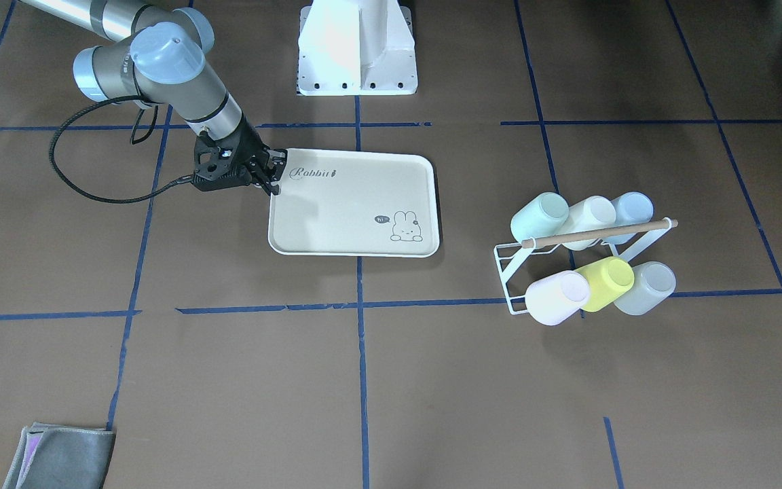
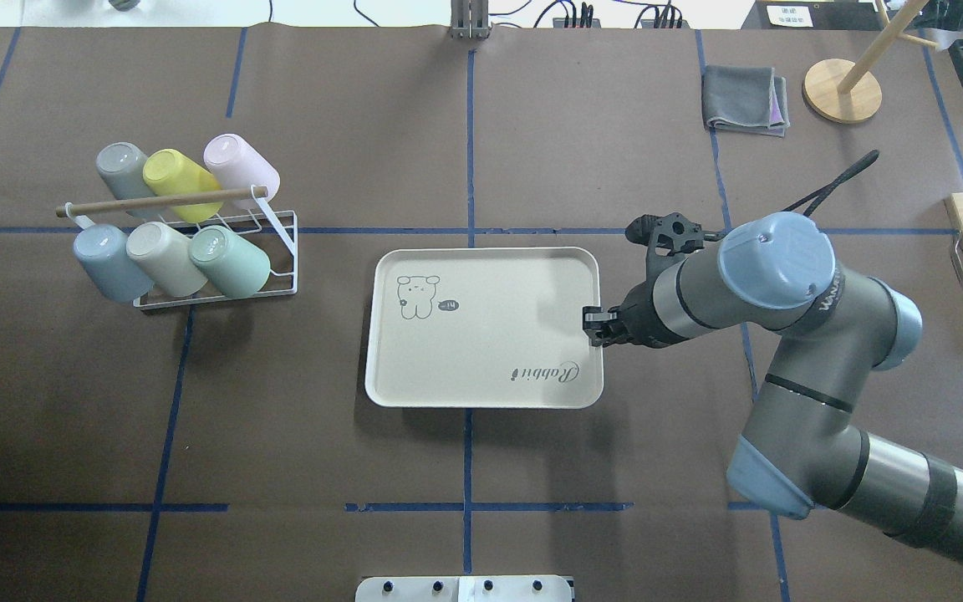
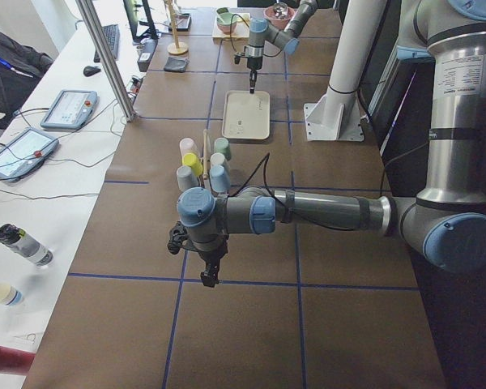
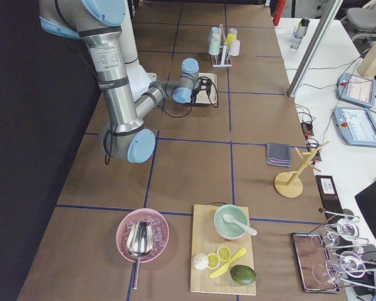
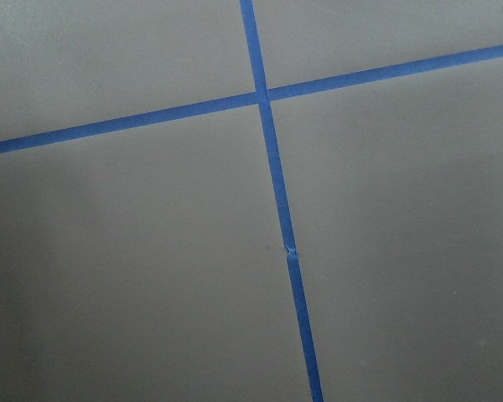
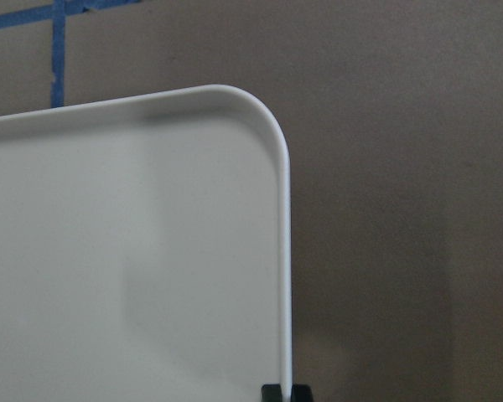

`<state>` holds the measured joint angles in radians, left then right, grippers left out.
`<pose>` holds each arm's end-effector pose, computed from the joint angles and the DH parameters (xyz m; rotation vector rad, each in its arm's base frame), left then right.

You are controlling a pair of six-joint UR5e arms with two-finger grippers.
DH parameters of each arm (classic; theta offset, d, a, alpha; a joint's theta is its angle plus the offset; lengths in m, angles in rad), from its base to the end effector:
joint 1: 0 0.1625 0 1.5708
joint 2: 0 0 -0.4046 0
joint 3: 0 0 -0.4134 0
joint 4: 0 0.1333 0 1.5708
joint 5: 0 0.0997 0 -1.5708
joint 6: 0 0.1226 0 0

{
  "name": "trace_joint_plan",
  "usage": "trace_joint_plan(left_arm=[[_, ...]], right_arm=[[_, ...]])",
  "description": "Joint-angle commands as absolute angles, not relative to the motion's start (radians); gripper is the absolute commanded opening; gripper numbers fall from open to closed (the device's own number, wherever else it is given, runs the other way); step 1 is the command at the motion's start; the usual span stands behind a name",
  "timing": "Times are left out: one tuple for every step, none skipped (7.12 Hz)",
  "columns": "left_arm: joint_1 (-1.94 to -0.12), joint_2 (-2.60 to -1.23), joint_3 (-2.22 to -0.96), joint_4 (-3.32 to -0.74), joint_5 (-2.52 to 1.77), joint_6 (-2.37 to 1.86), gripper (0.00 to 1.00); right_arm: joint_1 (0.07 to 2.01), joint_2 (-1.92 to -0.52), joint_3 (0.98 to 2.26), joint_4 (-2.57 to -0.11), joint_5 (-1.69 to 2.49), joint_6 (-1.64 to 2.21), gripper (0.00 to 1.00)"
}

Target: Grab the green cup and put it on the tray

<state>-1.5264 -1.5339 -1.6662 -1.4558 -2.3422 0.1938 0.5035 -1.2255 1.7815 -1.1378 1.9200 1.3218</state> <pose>-0.0259 -0.4940 0.6360 0.0040 0.7745 0.2044 -0.5157 -0.3884 0.3050 0.0617 -1.0265 0.0590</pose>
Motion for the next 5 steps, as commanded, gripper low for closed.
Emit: trace_joint_plan(left_arm=[[-1.526,-1.534,-1.666,-1.456,-2.342,0.193,1.0],[-1.526,-1.534,-1.666,-1.456,-2.342,0.193,1.0],[-1.526,-1.534,-1.666,-1.456,-2.342,0.193,1.0],[-1.526,-1.534,-1.666,-1.456,-2.342,0.193,1.0],[-1.526,-1.534,-1.666,-1.456,-2.342,0.193,1.0]], right_arm=[[0.492,-1.226,1.766,-1.135,1.916,1.319,0.0],[0.488,-1.224,1.752,-1.129,1.914,1.322,0.05],[0.485,-1.226,1.752,-1.129,1.905,1.328,0.36],[0.476,-1.227,1.752,-1.129,1.882,1.365,0.66],[0.474,-1.224,1.756,-1.132,1.875,1.368,1.0]])
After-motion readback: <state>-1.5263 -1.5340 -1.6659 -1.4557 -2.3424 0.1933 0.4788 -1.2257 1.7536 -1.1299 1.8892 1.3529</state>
